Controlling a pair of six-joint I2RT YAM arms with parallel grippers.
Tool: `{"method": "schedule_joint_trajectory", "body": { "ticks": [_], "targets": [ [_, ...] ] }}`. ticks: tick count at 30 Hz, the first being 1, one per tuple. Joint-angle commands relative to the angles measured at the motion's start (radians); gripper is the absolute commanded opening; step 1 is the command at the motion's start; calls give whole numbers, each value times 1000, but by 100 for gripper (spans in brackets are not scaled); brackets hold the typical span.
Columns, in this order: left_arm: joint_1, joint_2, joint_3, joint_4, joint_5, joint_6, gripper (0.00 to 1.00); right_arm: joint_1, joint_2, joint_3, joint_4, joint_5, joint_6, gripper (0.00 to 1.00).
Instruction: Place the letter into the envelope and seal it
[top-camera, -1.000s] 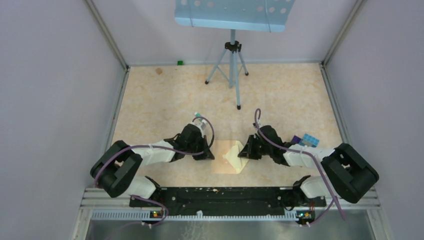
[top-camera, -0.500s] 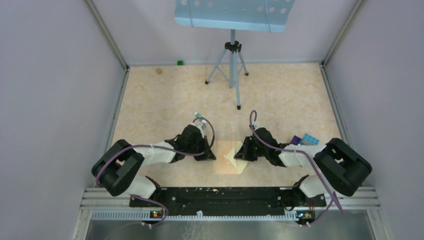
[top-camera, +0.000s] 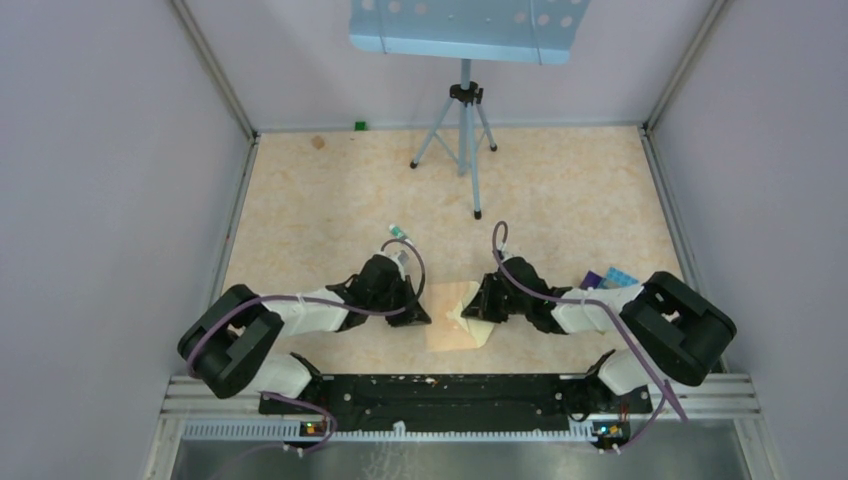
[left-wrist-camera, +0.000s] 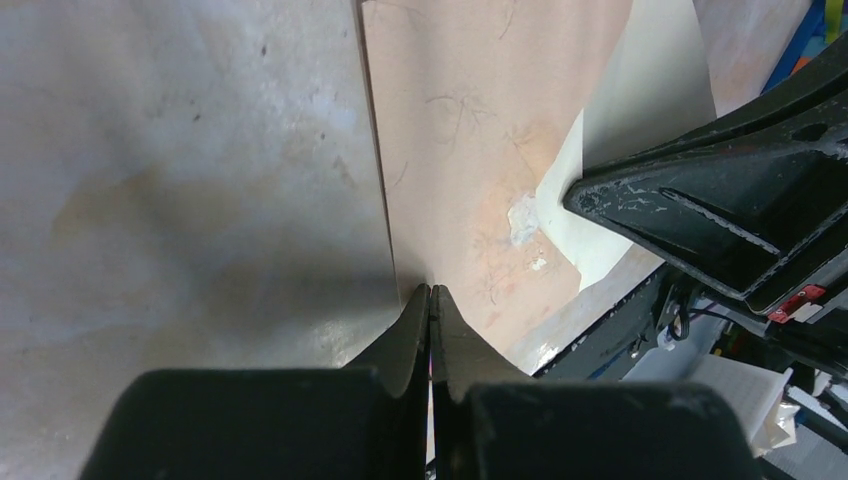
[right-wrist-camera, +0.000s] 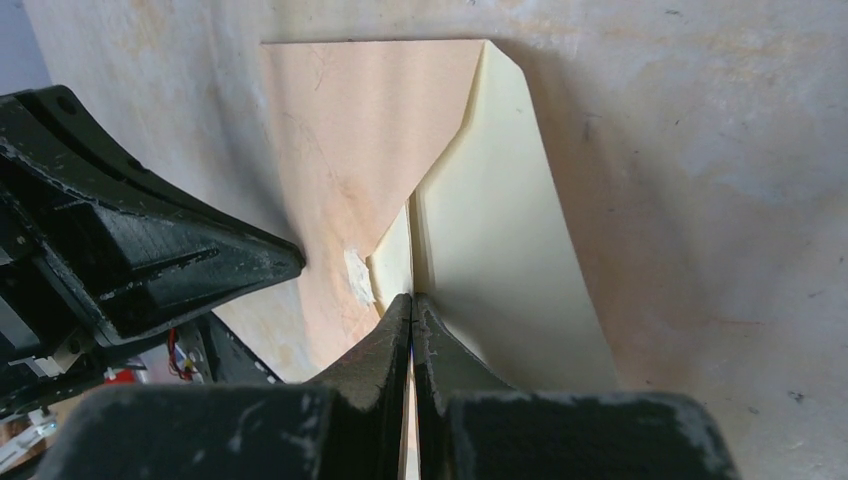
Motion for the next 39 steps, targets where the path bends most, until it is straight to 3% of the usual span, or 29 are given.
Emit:
{"method": "schedule_joint_trajectory", "body": {
  "ticks": [1,39],
  "targets": [
    [-10,-39,-72,-57,-31,-75,0,24,-9,21,45,56,32,0],
    [-18,-15,-57,-5,-20,-99,0,99,70,92,35,60,9,0]
  ]
}}
